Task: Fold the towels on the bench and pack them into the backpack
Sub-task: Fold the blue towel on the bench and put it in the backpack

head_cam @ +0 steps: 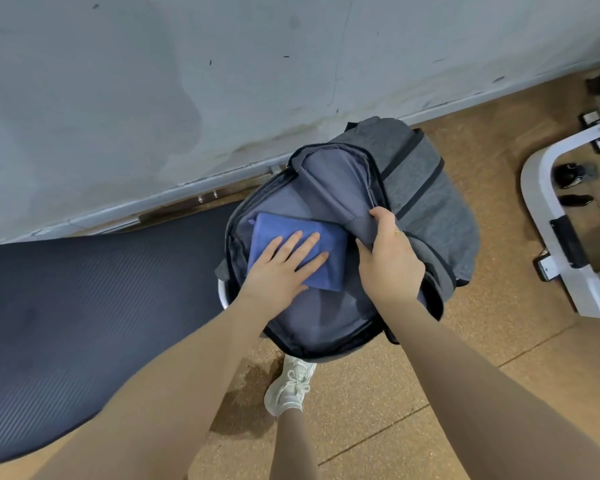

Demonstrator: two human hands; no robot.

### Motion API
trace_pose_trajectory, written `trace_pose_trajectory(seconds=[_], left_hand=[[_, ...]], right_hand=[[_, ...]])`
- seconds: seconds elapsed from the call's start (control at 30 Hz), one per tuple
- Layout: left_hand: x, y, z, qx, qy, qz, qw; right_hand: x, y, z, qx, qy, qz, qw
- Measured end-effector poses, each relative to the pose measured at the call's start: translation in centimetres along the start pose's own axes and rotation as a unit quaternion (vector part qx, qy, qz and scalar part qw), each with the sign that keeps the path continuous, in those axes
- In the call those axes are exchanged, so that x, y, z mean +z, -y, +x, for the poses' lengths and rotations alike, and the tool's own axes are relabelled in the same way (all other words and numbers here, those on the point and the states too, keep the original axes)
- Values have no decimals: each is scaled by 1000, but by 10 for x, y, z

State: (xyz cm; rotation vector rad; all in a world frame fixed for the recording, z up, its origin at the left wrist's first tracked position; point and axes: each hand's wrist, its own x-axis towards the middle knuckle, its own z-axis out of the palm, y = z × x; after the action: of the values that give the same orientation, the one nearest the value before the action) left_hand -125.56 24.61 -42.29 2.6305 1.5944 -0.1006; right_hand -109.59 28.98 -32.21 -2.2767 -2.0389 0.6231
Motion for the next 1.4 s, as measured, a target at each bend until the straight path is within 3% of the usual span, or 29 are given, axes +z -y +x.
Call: trace_pose_trajectory(seconds=[0.17,0.33,0.43,0.5,0.53,0.57,0.67,0.7,0.73,0.8,0.93,1.23,1.3,1.4], left_hand=[[-7,-17,48,-117,-8,-91,989],[-29,-28,93,-158,59,-219,961],[-35,-17,77,-115,16,-298,947],[-30,-12,53,-183,-77,-297,934],[-27,-10,41,-260,-115,-308,908],[-27,-7,32,-343,-119,-357,860],[-33,0,27,-521,-51,-597,607],[-35,5,28,-532,-47,-641,552],[-36,9,29,-526,-56,-676,514],[-41,20,26,-513,-77,-710,477],[-48,39,14,-512,-80,-714,470],[-68,36,54,-501,-196,-735,414],[-61,33,52,-480,-162,-721,473],[-51,41,30,-419,-27,-720,553]], right_hand=[[-7,0,8,17,-26,18,999],[-18,-1,28,30,-61,37,997],[-20,1,29,37,-52,29,998],[-20,7,25,36,-38,25,998],[-19,10,23,36,-32,24,999],[-18,14,21,36,-26,22,999],[-16,24,18,29,-22,17,999],[-14,27,15,25,-20,18,999],[-12,32,12,19,-15,18,1000],[-7,42,3,1,1,20,1000],[2,67,-11,-8,14,41,999],[3,84,-21,-28,-16,13,999],[6,85,-21,-38,-22,9,999],[17,86,-21,-64,-20,4,998]])
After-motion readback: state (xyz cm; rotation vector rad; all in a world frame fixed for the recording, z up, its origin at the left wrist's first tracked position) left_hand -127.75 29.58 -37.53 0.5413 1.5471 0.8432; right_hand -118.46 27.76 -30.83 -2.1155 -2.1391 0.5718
